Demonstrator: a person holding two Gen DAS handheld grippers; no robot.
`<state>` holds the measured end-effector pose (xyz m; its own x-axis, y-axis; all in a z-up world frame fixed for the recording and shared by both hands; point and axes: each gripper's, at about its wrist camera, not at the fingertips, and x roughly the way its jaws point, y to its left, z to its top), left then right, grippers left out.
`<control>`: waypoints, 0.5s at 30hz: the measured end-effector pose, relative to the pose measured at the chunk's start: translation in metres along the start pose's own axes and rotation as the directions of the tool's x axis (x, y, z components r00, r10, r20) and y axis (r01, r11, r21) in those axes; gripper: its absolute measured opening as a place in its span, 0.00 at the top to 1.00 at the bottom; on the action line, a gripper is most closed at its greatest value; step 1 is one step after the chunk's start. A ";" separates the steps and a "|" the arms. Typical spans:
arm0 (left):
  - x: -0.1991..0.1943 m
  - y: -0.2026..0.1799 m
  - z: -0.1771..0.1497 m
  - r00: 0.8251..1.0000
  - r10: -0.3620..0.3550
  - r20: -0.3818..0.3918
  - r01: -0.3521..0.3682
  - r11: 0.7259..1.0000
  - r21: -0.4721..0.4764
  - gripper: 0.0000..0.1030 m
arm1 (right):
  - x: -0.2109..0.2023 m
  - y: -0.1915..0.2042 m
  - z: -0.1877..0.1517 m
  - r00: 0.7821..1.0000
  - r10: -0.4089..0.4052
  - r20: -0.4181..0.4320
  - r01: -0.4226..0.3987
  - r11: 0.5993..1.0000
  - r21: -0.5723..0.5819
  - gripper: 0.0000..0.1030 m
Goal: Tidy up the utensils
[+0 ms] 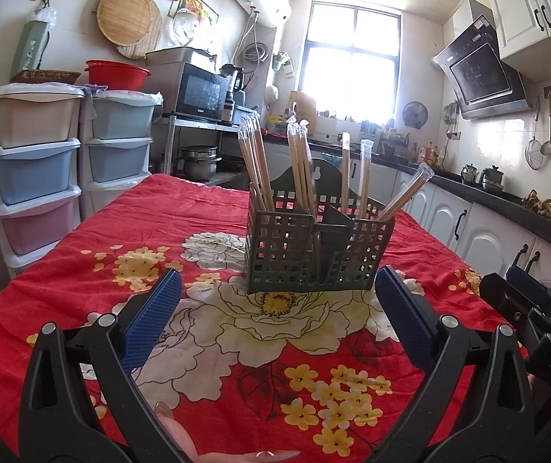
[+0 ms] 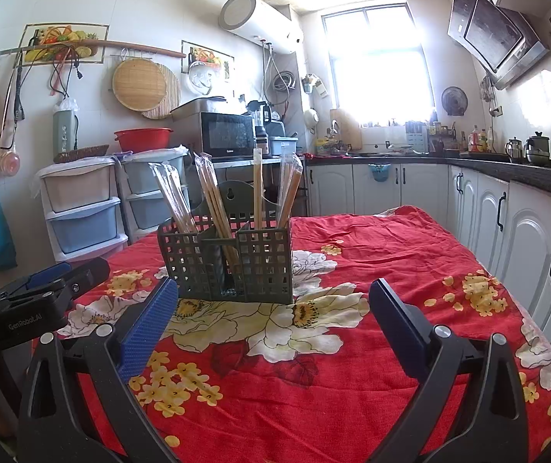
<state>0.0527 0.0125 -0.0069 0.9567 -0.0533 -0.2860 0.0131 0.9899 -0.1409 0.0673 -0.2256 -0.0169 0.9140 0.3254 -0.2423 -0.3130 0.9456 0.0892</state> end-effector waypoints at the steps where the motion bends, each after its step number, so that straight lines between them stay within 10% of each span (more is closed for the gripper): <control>1: 0.000 0.000 0.000 1.000 0.001 0.000 -0.001 1.000 0.000 0.10 | 0.000 0.000 0.000 1.000 0.000 -0.001 0.000 1.000 -0.001 0.06; 15: 0.002 0.000 -0.002 1.000 0.001 -0.010 -0.001 1.000 0.000 0.10 | 0.000 -0.001 0.000 1.000 0.000 0.000 0.000 1.000 0.000 0.06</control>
<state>0.0539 0.0124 -0.0091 0.9537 -0.0536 -0.2958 0.0121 0.9900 -0.1405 0.0674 -0.2261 -0.0169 0.9138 0.3257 -0.2425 -0.3134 0.9454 0.0891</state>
